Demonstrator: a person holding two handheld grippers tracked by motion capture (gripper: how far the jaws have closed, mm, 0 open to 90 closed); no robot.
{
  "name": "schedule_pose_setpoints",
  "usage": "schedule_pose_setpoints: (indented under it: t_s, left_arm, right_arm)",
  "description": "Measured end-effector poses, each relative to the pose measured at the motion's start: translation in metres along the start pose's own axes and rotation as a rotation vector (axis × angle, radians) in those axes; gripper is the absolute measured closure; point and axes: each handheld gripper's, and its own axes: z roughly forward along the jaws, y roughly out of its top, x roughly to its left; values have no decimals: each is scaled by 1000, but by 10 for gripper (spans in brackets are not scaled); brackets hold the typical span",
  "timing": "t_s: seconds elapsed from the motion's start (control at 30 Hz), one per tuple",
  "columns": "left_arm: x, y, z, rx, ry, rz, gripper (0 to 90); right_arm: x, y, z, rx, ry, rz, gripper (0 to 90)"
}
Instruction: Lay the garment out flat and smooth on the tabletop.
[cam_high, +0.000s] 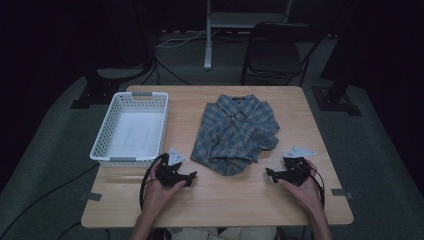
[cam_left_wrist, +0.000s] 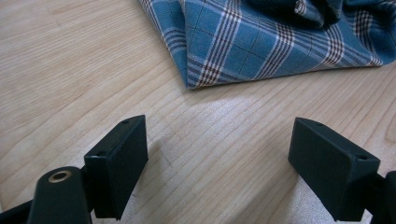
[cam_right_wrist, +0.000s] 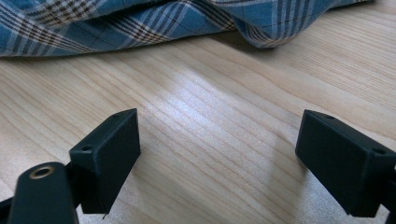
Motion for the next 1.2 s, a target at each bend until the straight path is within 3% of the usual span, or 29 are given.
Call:
schedule_pose_setpoints:
  t_s: [0.6, 0.83, 1.2]
  left_arm:
    - [0, 0, 0, 0, 0, 0, 203]
    - [0, 0, 0, 0, 0, 0, 203]
    - [0, 0, 0, 0, 0, 0, 203]
  right_arm:
    - [0, 0, 0, -3, 12, -8, 147]
    - [-2, -1, -3, -40, 27, 9, 218]
    - [1, 3, -3, -47, 15, -2, 281]
